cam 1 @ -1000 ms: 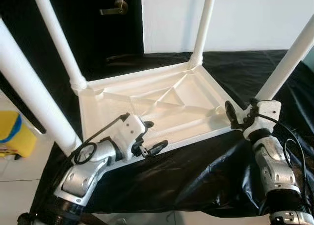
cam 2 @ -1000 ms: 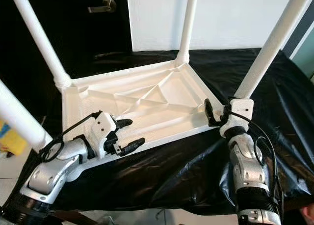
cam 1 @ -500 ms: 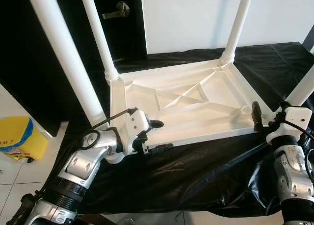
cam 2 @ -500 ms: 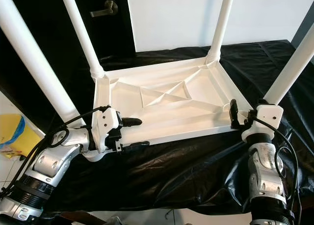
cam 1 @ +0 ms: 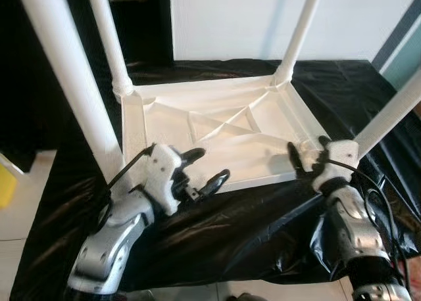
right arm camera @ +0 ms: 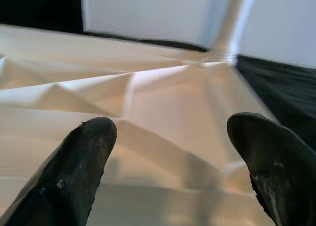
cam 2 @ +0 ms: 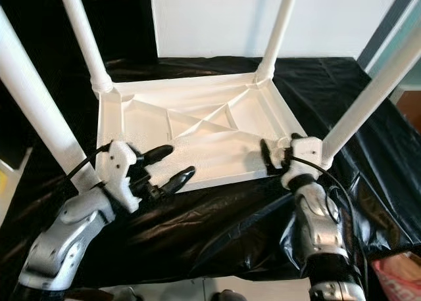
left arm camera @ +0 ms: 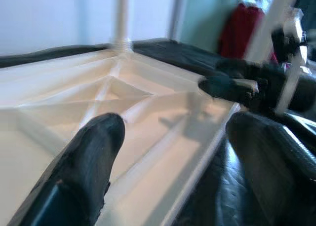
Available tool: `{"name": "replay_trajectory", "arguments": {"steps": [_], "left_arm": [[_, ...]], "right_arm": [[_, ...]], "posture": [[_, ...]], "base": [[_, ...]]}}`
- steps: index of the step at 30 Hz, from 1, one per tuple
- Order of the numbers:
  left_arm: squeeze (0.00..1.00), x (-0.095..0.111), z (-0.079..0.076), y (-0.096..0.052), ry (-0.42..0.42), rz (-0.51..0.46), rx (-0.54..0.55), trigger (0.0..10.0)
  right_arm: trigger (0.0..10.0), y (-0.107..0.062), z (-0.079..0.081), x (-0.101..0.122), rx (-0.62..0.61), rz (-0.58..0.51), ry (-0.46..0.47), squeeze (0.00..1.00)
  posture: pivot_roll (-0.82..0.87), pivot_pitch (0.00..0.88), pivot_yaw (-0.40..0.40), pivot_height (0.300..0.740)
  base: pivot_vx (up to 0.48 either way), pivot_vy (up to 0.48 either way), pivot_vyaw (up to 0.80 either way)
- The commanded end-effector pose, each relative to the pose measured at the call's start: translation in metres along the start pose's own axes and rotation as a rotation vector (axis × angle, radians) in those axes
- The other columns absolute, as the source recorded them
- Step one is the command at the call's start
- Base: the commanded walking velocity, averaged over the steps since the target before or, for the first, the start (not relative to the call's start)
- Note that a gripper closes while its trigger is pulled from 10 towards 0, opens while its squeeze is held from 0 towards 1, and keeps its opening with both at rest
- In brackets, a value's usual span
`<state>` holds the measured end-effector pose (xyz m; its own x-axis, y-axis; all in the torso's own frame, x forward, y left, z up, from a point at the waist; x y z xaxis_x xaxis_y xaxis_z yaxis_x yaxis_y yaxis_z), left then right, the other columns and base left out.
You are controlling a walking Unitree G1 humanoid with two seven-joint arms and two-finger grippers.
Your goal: Building children table
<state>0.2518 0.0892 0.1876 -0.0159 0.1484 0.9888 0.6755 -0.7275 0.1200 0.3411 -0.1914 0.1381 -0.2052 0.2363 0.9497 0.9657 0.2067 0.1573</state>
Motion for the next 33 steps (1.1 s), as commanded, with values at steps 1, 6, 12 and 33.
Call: {"name": "replay_trajectory", "arguments": {"steps": [1,6,12,33], "left_arm": [[0.00,0.004,0.000,-0.005,0.012,-0.008,0.056,10.0],[0.00,0.015,0.017,-0.035,0.052,-0.074,0.351,10.0],[0.00,-0.003,-0.016,-0.057,-0.001,0.054,0.286,10.0],[0.00,0.023,0.055,-0.185,0.168,0.402,0.517,10.0]], "right_arm": [[10.0,0.000,0.002,-0.008,0.021,0.038,-0.006,0.00],[10.0,0.018,0.014,-0.007,0.094,0.044,0.006,0.00],[10.0,0.035,0.024,-0.004,0.152,0.042,0.007,0.00],[10.0,0.032,0.030,-0.018,0.134,0.056,0.035,0.00]], "posture": [[0.13,0.103,-0.179,0.740],[0.19,0.103,-0.247,0.740],[0.26,0.096,-0.303,0.740],[0.27,0.075,-0.233,0.740]], "base": [[0.000,0.000,0.00],[0.000,0.000,0.00],[0.000,0.000,0.00],[0.000,0.000,0.00]]}}
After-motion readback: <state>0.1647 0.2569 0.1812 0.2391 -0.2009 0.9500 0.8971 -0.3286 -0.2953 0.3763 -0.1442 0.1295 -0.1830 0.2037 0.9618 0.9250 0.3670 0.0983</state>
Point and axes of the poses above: a point about 5 cm out from each wrist's last joint towards the gripper, its own y axis pointing out of the wrist towards the gripper, its own x axis along the axis of the wrist's last joint, z = x × y, the point moved 3 cm from there along y, pointing out of the wrist towards the gripper, and after that the axes turned 9 degrees about -y, right-handed, at the moved point
